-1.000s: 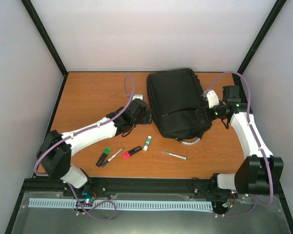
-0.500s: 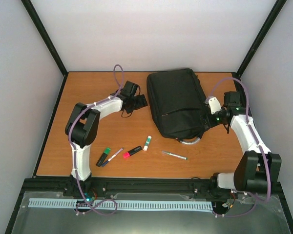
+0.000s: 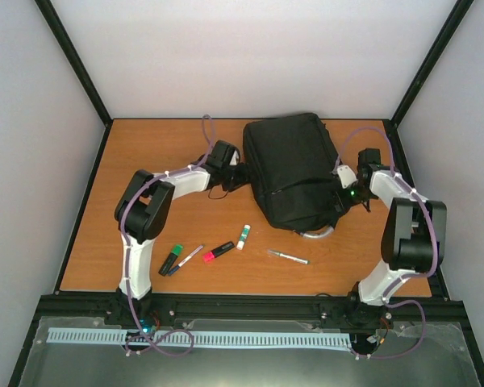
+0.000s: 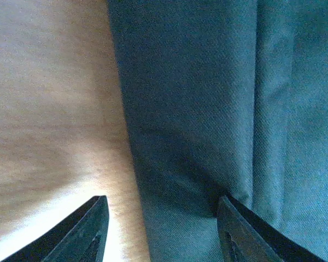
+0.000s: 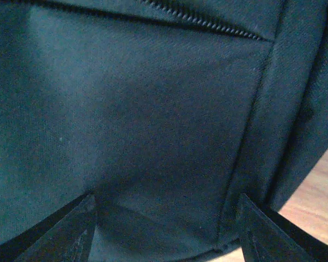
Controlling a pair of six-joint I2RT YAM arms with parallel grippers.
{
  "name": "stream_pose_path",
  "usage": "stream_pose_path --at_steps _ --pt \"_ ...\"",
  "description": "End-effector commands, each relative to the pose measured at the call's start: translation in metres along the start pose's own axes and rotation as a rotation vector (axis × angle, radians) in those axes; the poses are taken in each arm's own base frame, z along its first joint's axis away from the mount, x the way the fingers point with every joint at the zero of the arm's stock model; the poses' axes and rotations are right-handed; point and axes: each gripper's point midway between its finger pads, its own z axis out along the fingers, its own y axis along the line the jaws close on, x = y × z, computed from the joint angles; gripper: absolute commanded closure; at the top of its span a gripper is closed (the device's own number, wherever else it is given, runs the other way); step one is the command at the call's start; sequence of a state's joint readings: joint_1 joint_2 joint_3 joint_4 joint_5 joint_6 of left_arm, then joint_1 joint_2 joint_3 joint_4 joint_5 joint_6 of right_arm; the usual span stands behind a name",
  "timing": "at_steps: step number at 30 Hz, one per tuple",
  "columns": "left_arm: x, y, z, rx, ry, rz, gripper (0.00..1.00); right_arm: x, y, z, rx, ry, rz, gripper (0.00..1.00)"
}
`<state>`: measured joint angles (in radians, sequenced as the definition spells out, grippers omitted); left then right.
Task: Pack the student bag
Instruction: Zip the student bag at the center of the board.
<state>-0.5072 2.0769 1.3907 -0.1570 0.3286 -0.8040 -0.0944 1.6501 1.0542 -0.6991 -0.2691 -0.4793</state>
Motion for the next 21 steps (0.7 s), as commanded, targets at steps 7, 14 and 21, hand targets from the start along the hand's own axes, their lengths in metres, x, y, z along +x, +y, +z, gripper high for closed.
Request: stream_pose_path --at_steps 7,14,21 --pt "0.048 -0.033 0.004 0.109 0.05 0.092 0.6 -0.039 0.001 0.044 -0.021 0.036 -0.035 0.33" --pt "0.063 -0.026 -0.013 0.095 0.034 0.094 0.65 -0.076 0.013 0.061 -0.021 0.035 -0.085 0.35" --pt "0.079 -0.025 -0.014 0.078 0.062 0.1 0.66 -0.107 0.006 0.052 0.001 -0.016 -0.085 0.36"
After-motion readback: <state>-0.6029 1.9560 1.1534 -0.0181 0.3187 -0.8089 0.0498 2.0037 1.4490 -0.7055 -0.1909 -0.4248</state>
